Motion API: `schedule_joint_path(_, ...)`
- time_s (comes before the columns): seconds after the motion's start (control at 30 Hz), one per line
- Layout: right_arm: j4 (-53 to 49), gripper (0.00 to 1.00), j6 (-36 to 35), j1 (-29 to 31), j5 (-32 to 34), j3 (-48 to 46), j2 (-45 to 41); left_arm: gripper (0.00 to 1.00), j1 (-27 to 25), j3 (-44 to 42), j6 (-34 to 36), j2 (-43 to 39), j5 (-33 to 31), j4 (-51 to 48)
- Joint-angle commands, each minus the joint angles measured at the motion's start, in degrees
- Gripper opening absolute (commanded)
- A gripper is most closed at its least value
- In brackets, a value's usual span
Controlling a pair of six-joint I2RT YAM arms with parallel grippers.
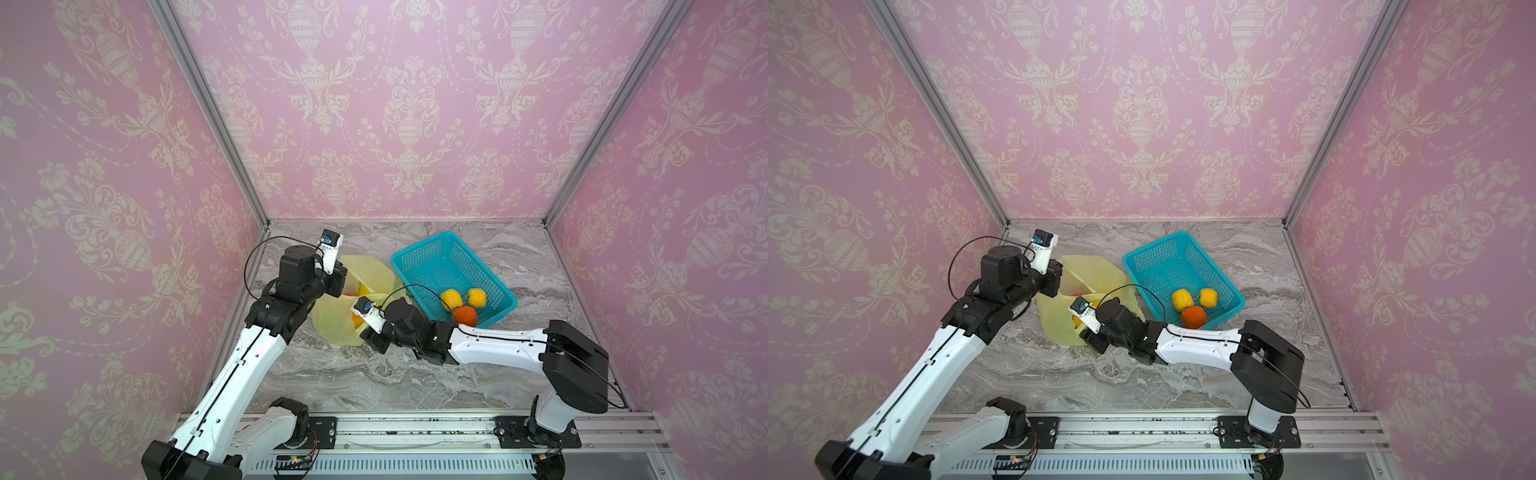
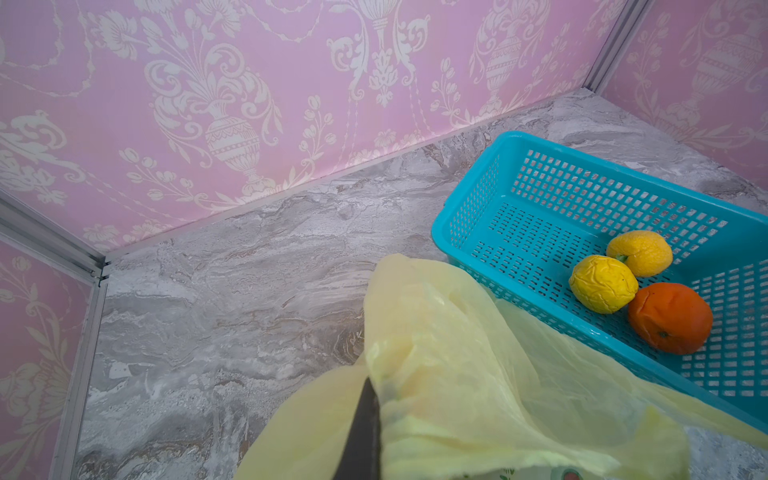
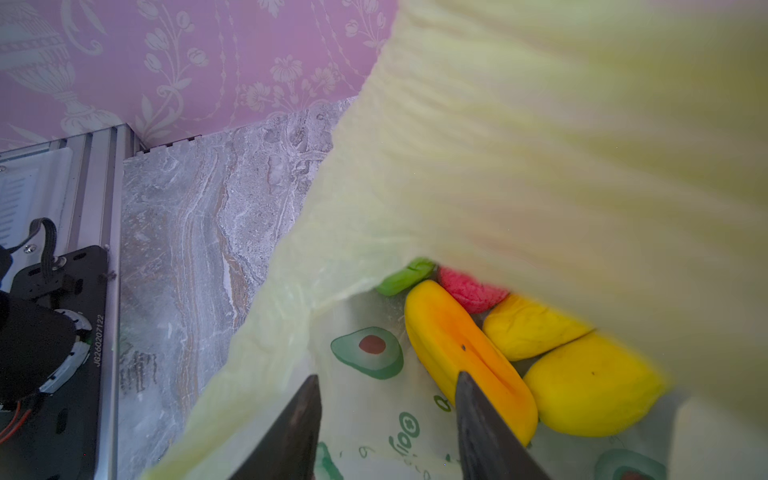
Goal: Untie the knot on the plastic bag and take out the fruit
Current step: 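Lower the right gripper into the bag and grasp the orange-yellow papaya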
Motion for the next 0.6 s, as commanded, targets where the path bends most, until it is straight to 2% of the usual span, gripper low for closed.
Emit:
schedule_joint_path(0.0,-2.38,0.54,-3.05,0.93,1.96,3.01,3.95,0.0,0.43,-0.51,-0.95,-1.91,2.24,1.51)
schedule_joint_path(0.1,-4.45,0.46,-4.31,0.93,5.83,6.1,8.6,0.0,0.46,-1.05,-1.04,-2.85,3.58,2.34)
schedule_joint_path(0.2,-7.67,0.33,-4.4,0.93,10.39,10.41,11.83,0.0,0.49,-1.56,-1.04,-3.63,4.72,3.19)
schedule_joint_path(0.27,-8.36,0.31,-3.57,0.93,12.91,11.43,12.25,0.0,0.46,-1.71,-1.09,-3.56,5.27,3.47)
schedule_joint_path(0.33,-8.42,0.35,-2.45,0.93,15.19,11.58,11.78,0.0,0.45,-1.66,-1.21,-3.09,5.48,3.29)
schedule_joint_path(0.4,-8.74,0.47,-1.52,0.93,17.61,11.95,11.63,0.0,0.42,-1.58,-1.3,-2.66,5.75,3.21)
schedule_joint_path(0.57,-11.08,0.64,-0.92,0.93,21.66,14.38,13.89,0.0,0.45,-1.44,-1.39,-2.1,6.4,3.12)
